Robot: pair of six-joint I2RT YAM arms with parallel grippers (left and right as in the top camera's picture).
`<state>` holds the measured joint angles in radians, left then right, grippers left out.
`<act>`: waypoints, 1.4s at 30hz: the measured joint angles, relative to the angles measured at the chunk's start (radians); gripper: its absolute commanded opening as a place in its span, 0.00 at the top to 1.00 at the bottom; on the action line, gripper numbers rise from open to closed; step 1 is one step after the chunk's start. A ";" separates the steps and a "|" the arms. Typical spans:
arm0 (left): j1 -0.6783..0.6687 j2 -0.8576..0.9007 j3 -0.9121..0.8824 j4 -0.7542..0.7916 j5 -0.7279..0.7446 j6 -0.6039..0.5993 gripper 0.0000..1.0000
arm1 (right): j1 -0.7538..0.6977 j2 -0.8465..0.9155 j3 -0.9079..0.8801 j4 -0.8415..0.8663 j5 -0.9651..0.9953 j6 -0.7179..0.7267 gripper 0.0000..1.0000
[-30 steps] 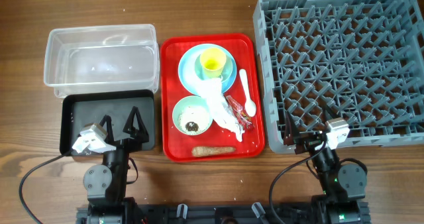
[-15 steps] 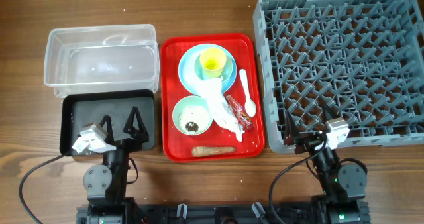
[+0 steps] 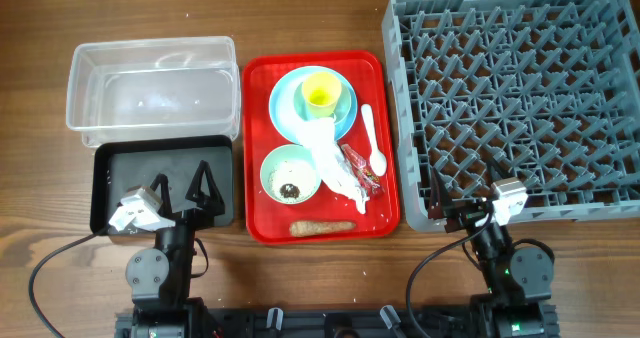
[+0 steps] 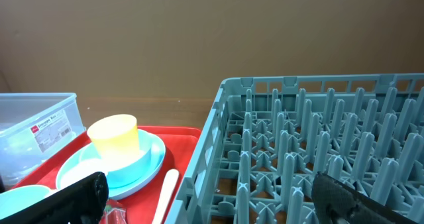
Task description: Sort waste into correct bins and load items into the dishwasher rack
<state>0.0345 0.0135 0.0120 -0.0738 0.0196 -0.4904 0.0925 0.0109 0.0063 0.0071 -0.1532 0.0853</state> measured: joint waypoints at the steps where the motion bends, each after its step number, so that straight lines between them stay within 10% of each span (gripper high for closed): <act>1: 0.000 0.000 0.000 0.000 0.000 0.000 0.00 | 0.000 0.000 0.000 0.000 0.000 0.000 0.00; 17: 0.000 0.000 0.000 0.000 0.005 -0.011 0.00 | 0.000 0.000 0.000 0.000 0.000 0.000 0.00; 27: 0.000 0.000 0.012 0.031 0.224 -0.298 0.00 | 0.000 0.000 0.000 0.000 0.000 0.000 0.00; 36: 0.000 0.114 0.484 -0.380 0.322 -0.366 0.01 | 0.000 0.001 0.000 0.000 0.000 0.000 0.00; 42: 0.000 0.584 1.058 -1.007 0.331 -0.183 0.00 | 0.000 0.002 0.000 0.000 0.000 0.000 0.00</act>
<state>0.0345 0.5980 1.0698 -1.0813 0.3504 -0.6731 0.0925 0.0132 0.0063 0.0067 -0.1532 0.0849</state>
